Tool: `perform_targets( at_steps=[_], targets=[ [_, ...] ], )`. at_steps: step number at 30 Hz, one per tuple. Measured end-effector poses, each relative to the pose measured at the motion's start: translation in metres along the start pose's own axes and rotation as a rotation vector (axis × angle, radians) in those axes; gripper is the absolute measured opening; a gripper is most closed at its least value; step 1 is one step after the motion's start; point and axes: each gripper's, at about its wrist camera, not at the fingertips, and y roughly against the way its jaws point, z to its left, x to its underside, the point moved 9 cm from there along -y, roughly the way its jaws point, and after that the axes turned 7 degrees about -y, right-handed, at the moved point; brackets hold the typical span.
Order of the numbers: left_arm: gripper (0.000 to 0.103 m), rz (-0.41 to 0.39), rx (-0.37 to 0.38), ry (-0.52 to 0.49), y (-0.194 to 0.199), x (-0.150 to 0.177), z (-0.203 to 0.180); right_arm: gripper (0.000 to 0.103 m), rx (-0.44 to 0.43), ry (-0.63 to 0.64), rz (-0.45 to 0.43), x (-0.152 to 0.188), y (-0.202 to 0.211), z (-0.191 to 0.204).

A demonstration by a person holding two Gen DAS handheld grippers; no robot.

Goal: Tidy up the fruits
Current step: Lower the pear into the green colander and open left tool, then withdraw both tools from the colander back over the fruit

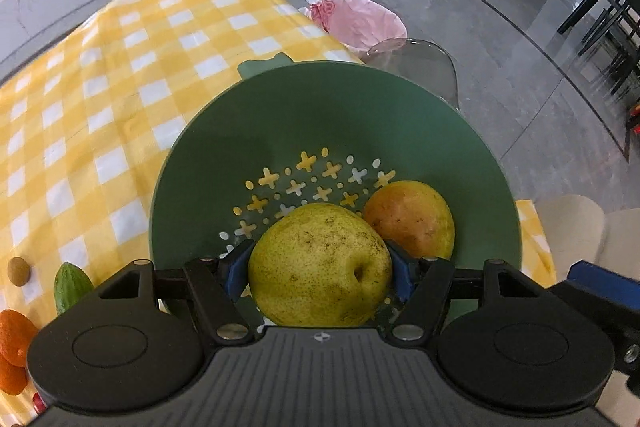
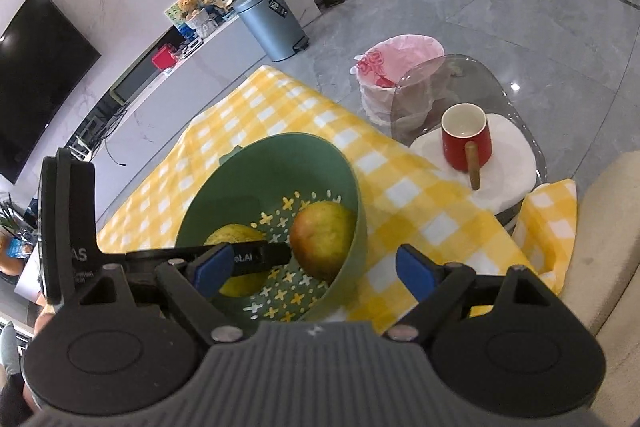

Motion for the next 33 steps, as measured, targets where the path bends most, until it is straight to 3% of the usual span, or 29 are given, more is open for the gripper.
perform_targets(
  at_steps=[3, 6, 14, 19, 24, 28, 33],
  targets=[
    [0.079, -0.022, -0.002, -0.042, -0.001, -0.001, -0.004, 0.085, 0.002, 0.005, 0.000, 0.000, -0.001, 0.001],
    [0.086, -0.080, 0.000, -0.077, 0.004, -0.003, -0.003, 0.085, 0.030, 0.002, -0.024, -0.003, 0.001, -0.003],
    [0.089, -0.182, 0.054, -0.037, 0.027, -0.013, 0.004, 0.085, 0.075, -0.029, -0.037, -0.007, -0.003, -0.017],
    [0.089, -0.303, 0.129, 0.029, 0.064, -0.016, 0.012, 0.085, 0.077, -0.030, -0.041, -0.004, 0.001, -0.014],
    [0.089, -0.405, 0.106, 0.161, 0.112, -0.009, 0.038, 0.085, 0.060, -0.009, -0.040, 0.002, 0.008, 0.003],
    [0.089, -0.457, 0.156, 0.201, 0.151, -0.003, 0.054, 0.086, 0.040, 0.023, -0.029, 0.011, 0.013, 0.023],
    [0.089, -0.504, 0.139, 0.233, 0.194, 0.014, 0.078, 0.086, -0.002, 0.072, -0.004, 0.032, 0.019, 0.061]
  ],
)
